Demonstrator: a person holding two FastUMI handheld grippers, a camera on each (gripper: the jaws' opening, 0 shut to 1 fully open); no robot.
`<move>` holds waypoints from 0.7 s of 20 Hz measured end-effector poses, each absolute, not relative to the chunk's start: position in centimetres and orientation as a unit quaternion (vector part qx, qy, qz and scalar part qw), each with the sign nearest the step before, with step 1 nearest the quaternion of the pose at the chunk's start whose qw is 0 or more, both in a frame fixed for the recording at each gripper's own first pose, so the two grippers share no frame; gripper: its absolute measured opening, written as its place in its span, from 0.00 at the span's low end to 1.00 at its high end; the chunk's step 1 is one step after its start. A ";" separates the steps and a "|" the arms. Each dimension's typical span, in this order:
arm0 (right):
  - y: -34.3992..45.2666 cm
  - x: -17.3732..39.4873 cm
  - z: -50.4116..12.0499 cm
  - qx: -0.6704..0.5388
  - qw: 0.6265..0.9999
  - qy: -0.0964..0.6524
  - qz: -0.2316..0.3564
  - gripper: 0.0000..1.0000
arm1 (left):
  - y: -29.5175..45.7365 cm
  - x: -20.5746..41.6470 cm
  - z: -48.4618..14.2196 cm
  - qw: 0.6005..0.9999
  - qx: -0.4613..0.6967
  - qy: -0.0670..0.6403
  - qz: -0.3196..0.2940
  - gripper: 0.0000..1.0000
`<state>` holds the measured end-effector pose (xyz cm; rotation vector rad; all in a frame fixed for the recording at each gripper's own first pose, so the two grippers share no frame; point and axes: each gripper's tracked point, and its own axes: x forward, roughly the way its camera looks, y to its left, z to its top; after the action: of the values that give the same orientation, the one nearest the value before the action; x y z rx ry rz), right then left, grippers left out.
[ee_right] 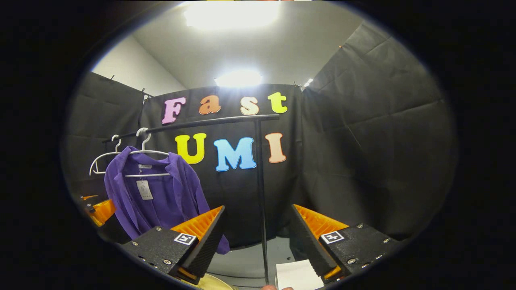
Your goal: Grasp the clothes on the hanger with both hands and then place them into the laundry hamper below.
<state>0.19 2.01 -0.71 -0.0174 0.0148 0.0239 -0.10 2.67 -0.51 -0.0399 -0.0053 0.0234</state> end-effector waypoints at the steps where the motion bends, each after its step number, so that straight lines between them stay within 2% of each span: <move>1: 2.3 0.2 -0.7 -0.012 1.000 0.008 0.013 0.96 | 2.8 -0.4 -0.5 1.000 -0.021 -0.004 0.014 1.00; 4: 3.4 0.3 -1.1 -0.018 0.999 0.012 0.023 0.96 | 4.5 0.2 -1.1 0.999 -0.025 -0.003 0.025 0.97; 5: 3.6 0.4 -1.1 -0.022 0.999 0.013 0.024 0.96 | 4.9 0.7 -1.5 0.999 -0.028 0.000 0.031 1.00; 12: 7.4 1.9 -0.6 -0.025 0.998 0.018 0.059 0.96 | 8.2 1.2 -2.2 0.997 -0.050 0.007 0.063 1.00; 13: 8.3 2.3 -0.3 -0.025 0.997 0.017 0.068 0.96 | 8.8 1.3 -2.0 0.996 -0.052 0.006 0.068 0.97; 14: 9.1 2.8 0.0 -0.026 0.997 0.016 0.076 0.96 | 9.2 1.6 -1.8 0.996 -0.053 0.004 0.072 1.00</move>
<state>2.82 9.13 -0.04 -0.0515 0.0329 0.1523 1.56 9.25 -1.77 -0.1067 0.0087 0.1449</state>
